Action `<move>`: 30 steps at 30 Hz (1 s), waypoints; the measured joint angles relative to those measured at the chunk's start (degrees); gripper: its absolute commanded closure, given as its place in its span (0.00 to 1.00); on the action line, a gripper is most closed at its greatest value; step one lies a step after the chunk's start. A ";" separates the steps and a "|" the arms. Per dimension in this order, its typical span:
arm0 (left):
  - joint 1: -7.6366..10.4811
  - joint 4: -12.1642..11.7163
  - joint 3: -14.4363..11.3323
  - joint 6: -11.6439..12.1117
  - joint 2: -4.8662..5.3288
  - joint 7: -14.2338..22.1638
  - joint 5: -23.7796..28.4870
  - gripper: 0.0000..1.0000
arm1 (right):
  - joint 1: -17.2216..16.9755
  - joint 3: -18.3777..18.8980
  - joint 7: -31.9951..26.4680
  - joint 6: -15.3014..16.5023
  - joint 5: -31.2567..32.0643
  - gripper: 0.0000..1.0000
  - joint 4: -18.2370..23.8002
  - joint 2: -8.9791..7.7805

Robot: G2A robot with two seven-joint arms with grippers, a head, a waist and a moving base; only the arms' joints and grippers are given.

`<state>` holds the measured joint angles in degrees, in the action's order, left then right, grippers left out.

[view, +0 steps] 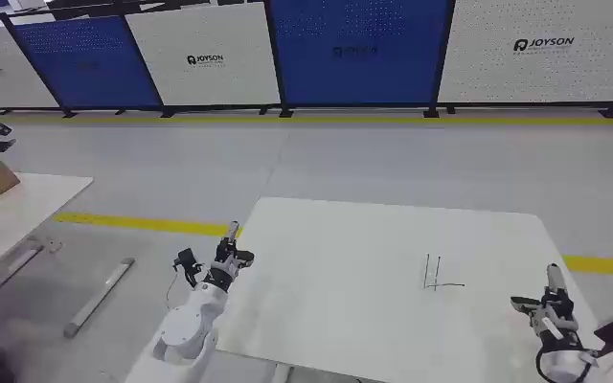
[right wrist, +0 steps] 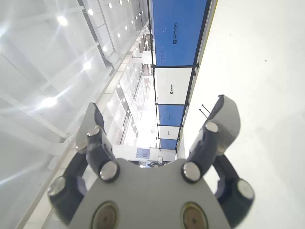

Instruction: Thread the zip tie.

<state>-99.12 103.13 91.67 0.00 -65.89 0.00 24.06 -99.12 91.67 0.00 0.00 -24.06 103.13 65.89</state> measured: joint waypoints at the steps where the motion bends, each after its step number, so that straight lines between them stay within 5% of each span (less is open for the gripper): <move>1: 0.00 0.00 0.00 0.00 0.00 0.00 0.00 0.22 | 0.00 0.00 0.00 0.00 0.00 0.22 0.00 0.00; 2: 0.00 0.00 0.00 0.00 0.00 0.00 0.00 0.00 | 0.00 0.00 0.00 0.00 0.00 0.00 0.00 0.00; 3: 0.00 0.00 0.00 0.00 0.00 0.00 0.00 0.22 | 0.00 0.00 0.00 0.00 0.00 0.00 0.00 0.00; 4: 0.00 0.00 0.00 0.00 0.00 0.00 0.00 0.00 | 0.00 0.00 0.00 0.00 0.00 0.22 0.00 0.00; 5: 0.00 0.00 0.00 0.00 0.00 0.00 0.00 0.00 | 0.00 0.00 0.00 0.00 0.00 0.00 0.00 0.00; 6: 0.00 0.00 0.00 0.00 0.00 0.00 0.00 0.22 | 0.00 0.00 0.00 0.00 0.00 0.22 0.00 0.00; 7: 0.00 0.00 0.00 0.00 0.00 0.00 0.00 0.00 | 0.00 0.00 0.00 0.00 0.00 0.22 0.00 0.00; 8: 0.00 0.00 0.00 0.00 0.00 0.00 0.00 0.22 | 0.00 0.00 0.00 0.00 0.00 0.00 0.00 0.00; 10: 0.00 0.00 0.00 0.00 0.00 0.00 0.00 0.22 | 0.00 0.00 0.00 0.00 0.00 0.00 0.00 0.00; 11: 0.00 0.00 0.00 0.00 0.00 0.00 0.00 0.00 | 0.00 0.00 0.00 0.00 0.00 0.22 0.00 0.00; 12: 0.00 0.00 0.00 0.00 0.00 0.00 0.00 0.22 | 0.00 0.00 0.00 0.00 0.00 0.22 0.00 0.00; 13: 0.00 0.00 0.00 0.00 0.00 0.00 0.00 0.22 | 0.00 0.00 0.00 0.00 0.00 0.22 0.00 0.00; 14: 0.00 0.00 0.00 0.00 0.00 0.00 0.00 0.00 | 0.00 0.00 0.00 0.00 0.00 0.22 0.00 0.00; 15: 0.00 0.00 0.00 0.00 0.00 0.00 0.00 0.22 | 0.00 0.00 0.00 0.00 0.00 0.00 0.00 0.00; 16: 0.00 0.00 0.00 0.00 0.00 0.00 0.00 0.00 | 0.00 0.00 0.00 0.00 0.00 0.00 0.00 0.00; 19: 0.00 0.00 0.00 0.00 0.00 0.00 0.00 0.00 | 0.40 0.40 -1.05 0.08 0.95 0.00 0.65 -0.26; 30: 0.00 0.00 0.00 0.00 0.00 0.00 0.00 0.00 | 8.90 4.98 -31.28 -9.64 4.91 0.00 -3.01 -2.48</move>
<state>-99.12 103.13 91.67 0.00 -65.89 0.00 24.06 -90.22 96.65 -31.28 -9.64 -19.15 100.13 63.41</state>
